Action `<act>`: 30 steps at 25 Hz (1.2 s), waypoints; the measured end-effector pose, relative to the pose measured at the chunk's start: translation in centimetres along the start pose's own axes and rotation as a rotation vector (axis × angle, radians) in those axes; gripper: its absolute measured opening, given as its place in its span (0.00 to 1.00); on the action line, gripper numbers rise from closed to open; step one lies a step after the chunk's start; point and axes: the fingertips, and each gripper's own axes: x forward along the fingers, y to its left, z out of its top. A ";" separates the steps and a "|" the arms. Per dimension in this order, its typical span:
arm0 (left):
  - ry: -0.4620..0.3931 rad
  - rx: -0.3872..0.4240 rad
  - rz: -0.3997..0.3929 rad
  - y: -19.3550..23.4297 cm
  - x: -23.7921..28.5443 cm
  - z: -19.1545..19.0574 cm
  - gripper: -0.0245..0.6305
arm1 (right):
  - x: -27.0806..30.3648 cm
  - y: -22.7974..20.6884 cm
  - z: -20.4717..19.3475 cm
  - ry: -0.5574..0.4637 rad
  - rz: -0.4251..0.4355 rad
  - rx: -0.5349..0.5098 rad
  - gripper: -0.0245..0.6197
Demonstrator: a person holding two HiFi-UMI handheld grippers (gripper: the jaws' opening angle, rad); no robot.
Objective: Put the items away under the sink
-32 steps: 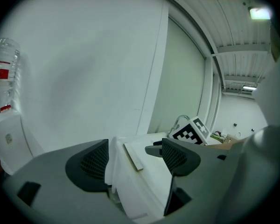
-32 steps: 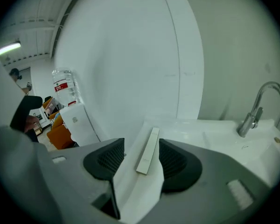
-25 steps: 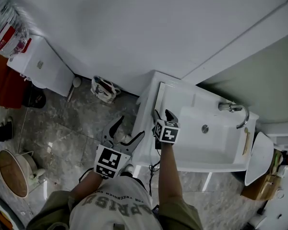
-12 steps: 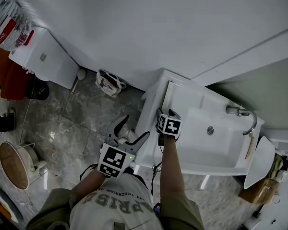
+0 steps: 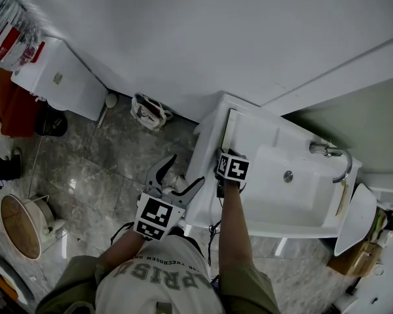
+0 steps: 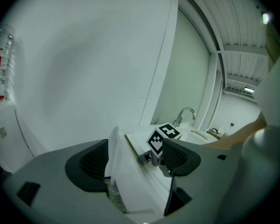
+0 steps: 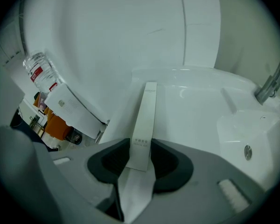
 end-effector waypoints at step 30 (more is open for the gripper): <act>0.048 0.162 -0.188 -13.4 -1.3 -5.5 0.56 | -18.7 -4.8 -11.4 -0.303 0.015 0.213 0.24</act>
